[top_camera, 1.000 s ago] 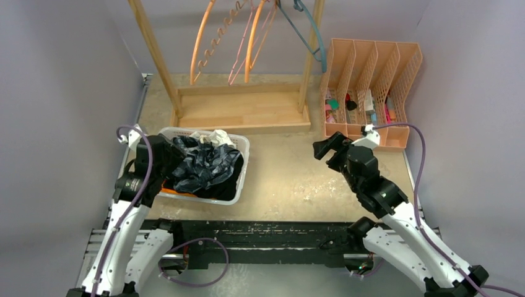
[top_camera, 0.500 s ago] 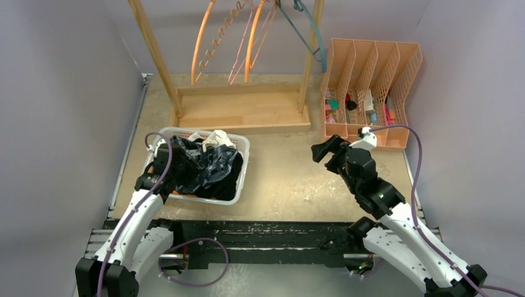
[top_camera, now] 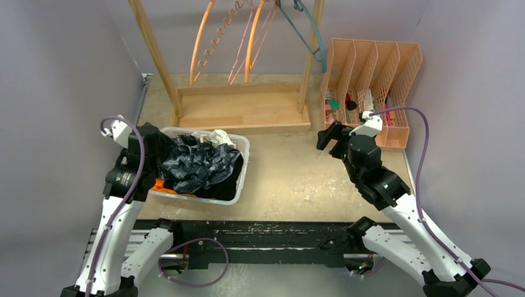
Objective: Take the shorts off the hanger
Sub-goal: Place the shorts in the basket, then reset both arms
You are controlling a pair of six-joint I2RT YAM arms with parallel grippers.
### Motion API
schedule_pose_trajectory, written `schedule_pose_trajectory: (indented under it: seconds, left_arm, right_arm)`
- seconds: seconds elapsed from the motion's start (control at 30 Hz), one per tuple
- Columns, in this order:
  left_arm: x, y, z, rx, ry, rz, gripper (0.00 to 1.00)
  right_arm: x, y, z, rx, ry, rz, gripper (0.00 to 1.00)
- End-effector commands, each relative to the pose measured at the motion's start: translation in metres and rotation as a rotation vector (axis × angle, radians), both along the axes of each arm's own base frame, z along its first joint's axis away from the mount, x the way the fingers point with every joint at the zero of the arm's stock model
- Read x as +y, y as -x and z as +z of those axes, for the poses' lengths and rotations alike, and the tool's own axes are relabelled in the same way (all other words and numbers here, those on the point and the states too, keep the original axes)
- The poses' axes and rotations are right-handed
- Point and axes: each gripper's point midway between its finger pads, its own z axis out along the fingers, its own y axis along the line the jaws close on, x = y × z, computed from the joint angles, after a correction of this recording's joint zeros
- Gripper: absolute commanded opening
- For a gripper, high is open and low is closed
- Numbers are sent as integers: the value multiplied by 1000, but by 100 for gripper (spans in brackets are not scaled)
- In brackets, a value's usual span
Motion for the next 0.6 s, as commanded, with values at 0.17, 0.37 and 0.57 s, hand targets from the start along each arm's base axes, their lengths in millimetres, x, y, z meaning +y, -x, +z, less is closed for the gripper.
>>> schedule_pose_trajectory:
  seconds: [0.17,0.37,0.57]
  left_arm:
    - [81,26,86,-23,-358,315,72]
    - [84,16,120,-54,-407,309,75]
    - [93,17,128,27,-523,302,78]
  right_arm:
    - [-41,-66,73,-31,236,-11,97]
    - [-78,-87,128,-149,162,-22,97]
    - [-122,-57,181,-217,221,-252,94]
